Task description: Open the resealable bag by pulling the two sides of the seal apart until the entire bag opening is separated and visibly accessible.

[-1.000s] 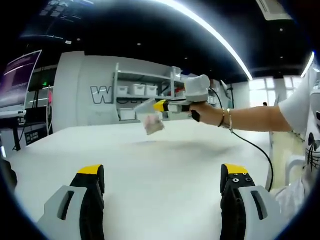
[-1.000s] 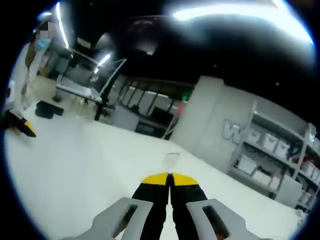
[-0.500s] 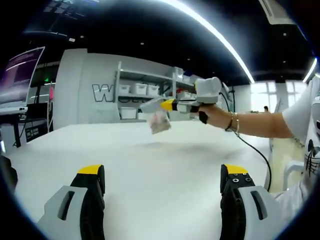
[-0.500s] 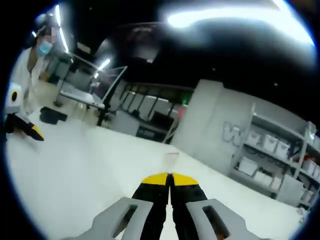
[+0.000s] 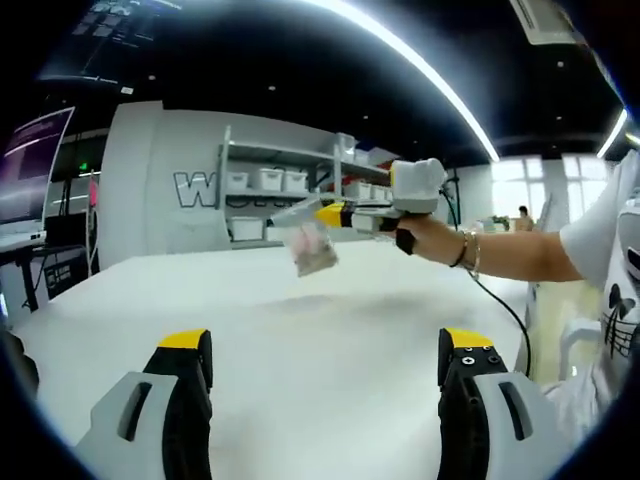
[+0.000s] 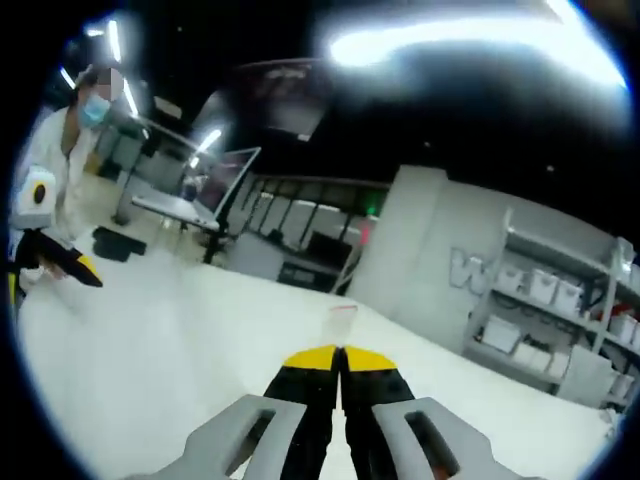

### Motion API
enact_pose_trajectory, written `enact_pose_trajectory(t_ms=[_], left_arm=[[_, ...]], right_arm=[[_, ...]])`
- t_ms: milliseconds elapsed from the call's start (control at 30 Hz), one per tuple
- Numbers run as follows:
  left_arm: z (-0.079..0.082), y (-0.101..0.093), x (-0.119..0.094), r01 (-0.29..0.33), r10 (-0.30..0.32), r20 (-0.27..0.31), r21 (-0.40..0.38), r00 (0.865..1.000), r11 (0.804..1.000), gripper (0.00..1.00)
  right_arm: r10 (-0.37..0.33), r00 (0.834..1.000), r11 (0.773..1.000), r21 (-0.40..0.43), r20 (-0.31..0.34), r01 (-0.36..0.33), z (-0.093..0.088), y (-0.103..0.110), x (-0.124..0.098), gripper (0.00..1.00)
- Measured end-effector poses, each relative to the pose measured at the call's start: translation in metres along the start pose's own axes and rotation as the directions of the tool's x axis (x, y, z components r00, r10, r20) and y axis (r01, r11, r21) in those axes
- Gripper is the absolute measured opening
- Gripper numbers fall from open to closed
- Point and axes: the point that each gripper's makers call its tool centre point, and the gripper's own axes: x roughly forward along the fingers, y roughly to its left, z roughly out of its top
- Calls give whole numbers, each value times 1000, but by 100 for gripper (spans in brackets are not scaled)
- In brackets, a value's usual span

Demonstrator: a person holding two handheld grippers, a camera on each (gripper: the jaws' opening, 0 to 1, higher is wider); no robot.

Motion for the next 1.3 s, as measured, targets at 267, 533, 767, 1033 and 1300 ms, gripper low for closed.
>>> enact_pose_trajectory(t_ms=[267, 533, 767, 1033, 1300], left_arm=[[5, -6, 2, 13, -13, 5, 6, 1000, 1000, 92], [4, -13, 4, 30, -30, -17, 22, 999, 999, 91], [8, -16, 4, 40, -39, -14, 23, 999, 999, 88], [15, -19, 4, 41, -41, 0, 26, 999, 999, 88], [12, -21, 6, 49, -49, -12, 22, 999, 999, 86]], right_arm=[[0, 1000, 1000, 24, 15, -1, 1, 1, -15, 0], [0, 1000, 999, 45, 23, -1, -3, 6, -30, 0], [15, 999, 998, 64, 45, -18, 5, 16, -41, 0], [32, 997, 996, 78, 71, -37, 13, 29, -52, 0], [37, 996, 994, 99, 77, -45, 11, 33, -60, 0]])
